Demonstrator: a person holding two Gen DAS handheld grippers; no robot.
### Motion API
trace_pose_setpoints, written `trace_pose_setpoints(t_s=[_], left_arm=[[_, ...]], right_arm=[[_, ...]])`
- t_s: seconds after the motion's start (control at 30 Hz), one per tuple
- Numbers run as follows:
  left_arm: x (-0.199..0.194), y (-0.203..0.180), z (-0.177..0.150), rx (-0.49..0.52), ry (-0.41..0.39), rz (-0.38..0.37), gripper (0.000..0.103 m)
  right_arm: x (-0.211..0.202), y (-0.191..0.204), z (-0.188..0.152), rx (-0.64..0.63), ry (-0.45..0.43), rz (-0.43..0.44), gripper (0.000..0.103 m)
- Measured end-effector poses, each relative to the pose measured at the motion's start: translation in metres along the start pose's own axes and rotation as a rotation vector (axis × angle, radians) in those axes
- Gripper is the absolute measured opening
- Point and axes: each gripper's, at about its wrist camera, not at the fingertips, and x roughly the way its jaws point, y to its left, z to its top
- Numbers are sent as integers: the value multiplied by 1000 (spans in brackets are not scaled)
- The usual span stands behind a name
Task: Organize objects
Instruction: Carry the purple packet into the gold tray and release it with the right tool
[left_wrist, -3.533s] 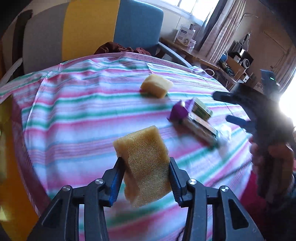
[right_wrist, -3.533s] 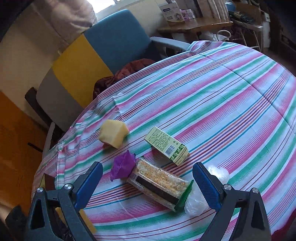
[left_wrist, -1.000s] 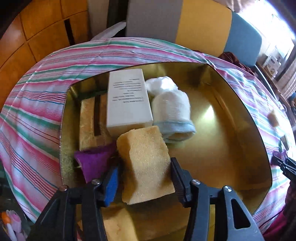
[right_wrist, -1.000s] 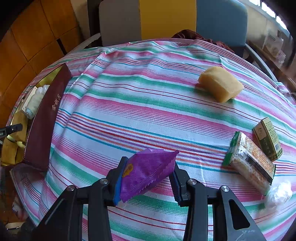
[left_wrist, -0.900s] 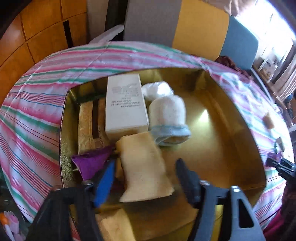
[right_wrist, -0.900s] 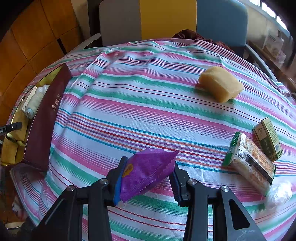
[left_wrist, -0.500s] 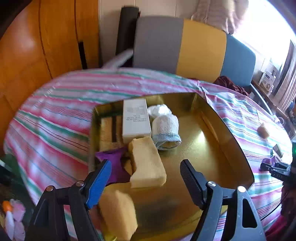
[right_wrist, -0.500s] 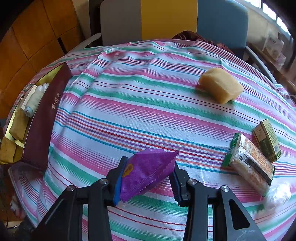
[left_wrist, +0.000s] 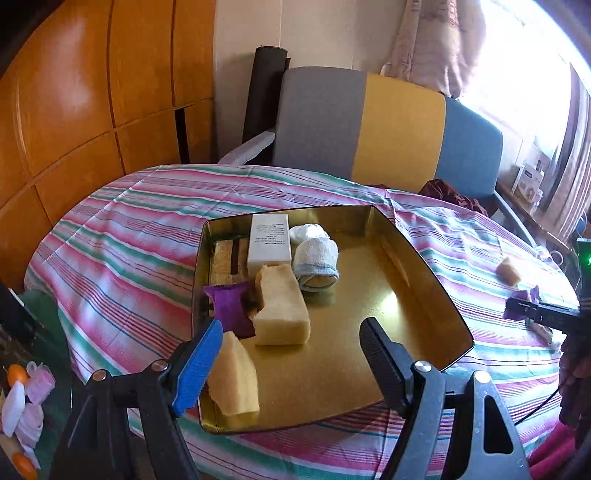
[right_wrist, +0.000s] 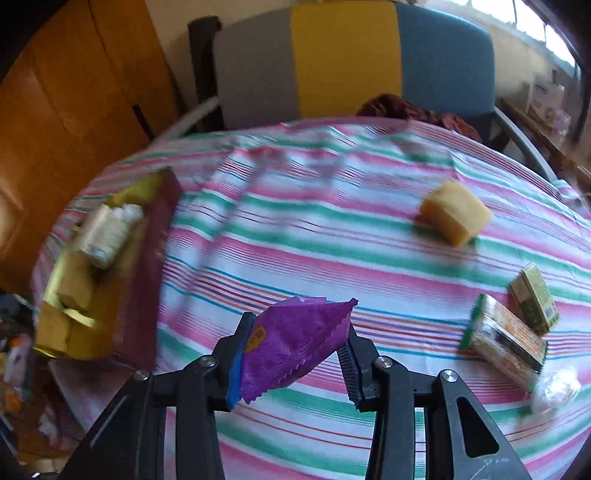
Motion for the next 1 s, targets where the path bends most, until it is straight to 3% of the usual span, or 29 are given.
trace_pose_setpoints(t_s=[0.23,0.4,0.6,0.83,1.0], left_arm=[[-3,18,-8,-39,3,9,78],[-3,39,-12,-86,7,10,78],[-7,79,-12,-211,-9,29,77],[-6,107,-18,-284,-13,44,76],[0,104,-21,-266,2,41,76]], right_arm=[[1,97,20,-129,-15,175,43],[20,158,17,-202,34,269,43],[59,218,5,-233,135,369,43],[101,279,-29,-350,247,390,44],[113,282,-36,-333,271,400,49]])
